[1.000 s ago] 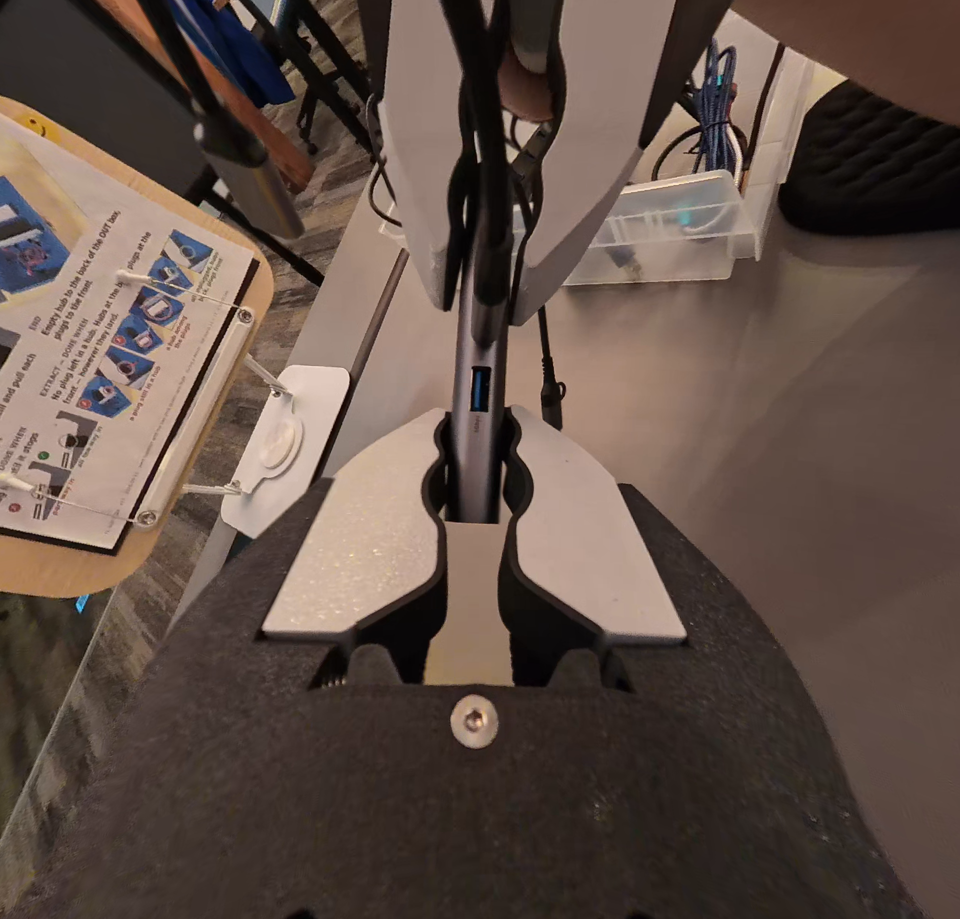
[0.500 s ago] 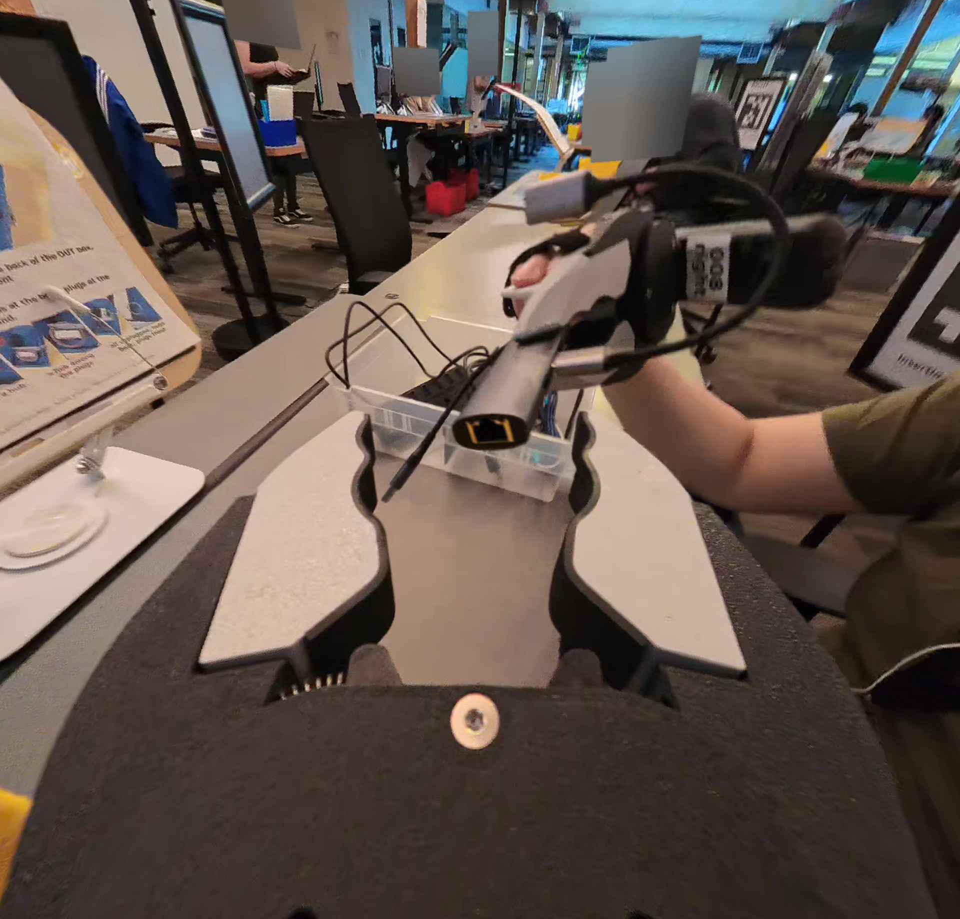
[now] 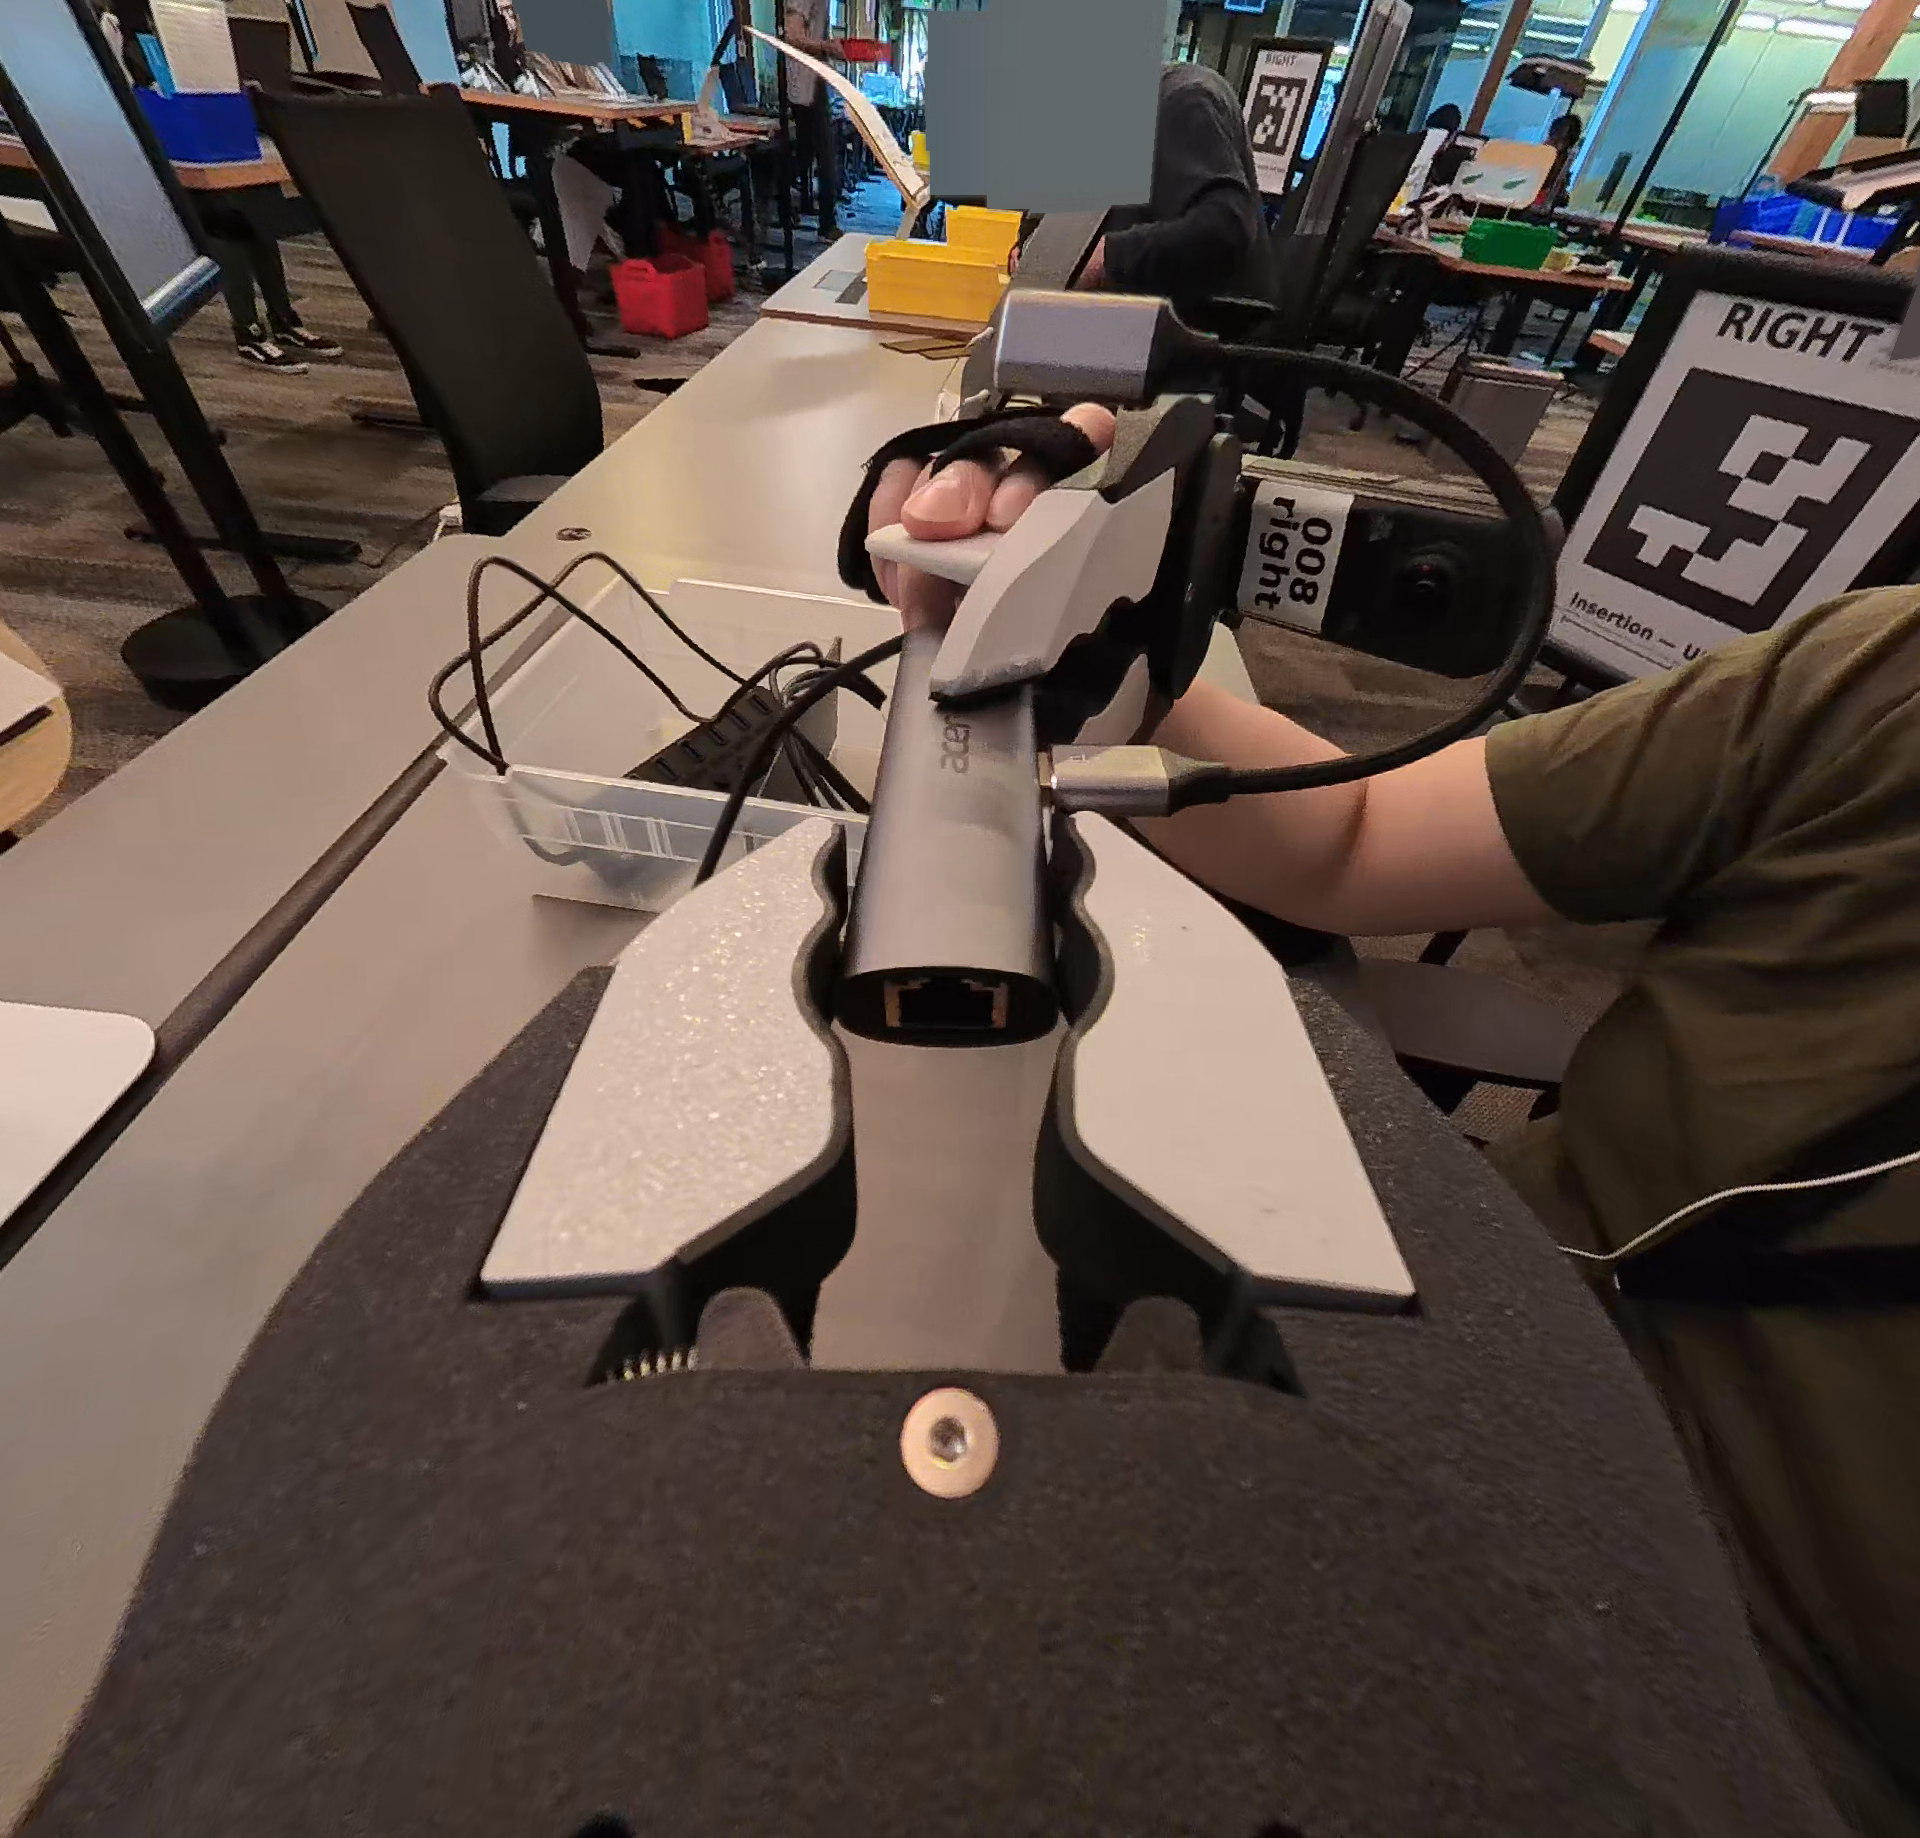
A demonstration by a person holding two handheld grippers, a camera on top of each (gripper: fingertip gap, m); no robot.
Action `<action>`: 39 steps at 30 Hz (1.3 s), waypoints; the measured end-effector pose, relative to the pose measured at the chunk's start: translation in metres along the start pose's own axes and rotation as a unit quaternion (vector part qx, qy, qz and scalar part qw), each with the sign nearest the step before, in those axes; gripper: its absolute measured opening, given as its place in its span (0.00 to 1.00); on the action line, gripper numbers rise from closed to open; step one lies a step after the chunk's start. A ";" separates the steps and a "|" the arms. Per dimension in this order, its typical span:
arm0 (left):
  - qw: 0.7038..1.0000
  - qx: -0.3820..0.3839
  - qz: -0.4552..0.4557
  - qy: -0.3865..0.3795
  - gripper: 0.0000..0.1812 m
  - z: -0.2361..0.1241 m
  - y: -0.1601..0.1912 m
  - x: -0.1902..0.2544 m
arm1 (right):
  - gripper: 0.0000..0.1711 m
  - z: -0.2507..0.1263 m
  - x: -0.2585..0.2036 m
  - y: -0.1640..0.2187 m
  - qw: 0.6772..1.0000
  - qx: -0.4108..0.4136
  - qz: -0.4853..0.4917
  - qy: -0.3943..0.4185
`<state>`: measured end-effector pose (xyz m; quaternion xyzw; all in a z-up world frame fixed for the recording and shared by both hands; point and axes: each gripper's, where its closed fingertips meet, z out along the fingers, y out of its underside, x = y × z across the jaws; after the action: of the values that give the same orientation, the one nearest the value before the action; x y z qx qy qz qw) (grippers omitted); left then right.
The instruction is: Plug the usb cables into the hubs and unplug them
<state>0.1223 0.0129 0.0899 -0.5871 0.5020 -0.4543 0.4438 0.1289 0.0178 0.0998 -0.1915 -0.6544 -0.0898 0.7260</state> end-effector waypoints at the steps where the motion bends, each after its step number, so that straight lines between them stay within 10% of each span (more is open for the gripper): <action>1: 1.000 0.002 -0.004 0.004 0.20 -0.001 0.001 0.000 | 0.10 0.001 -0.001 0.000 1.000 0.002 0.004 -0.002; 39: 0.989 0.083 -0.116 0.038 0.20 0.028 0.011 -0.013 | 0.10 -0.013 -0.018 0.032 0.989 -0.088 0.055 -0.105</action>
<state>0.1469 0.0269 0.0721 -0.5849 0.4077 -0.5647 0.4157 0.1510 0.0400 0.0757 -0.2986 -0.7053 -0.0863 0.6371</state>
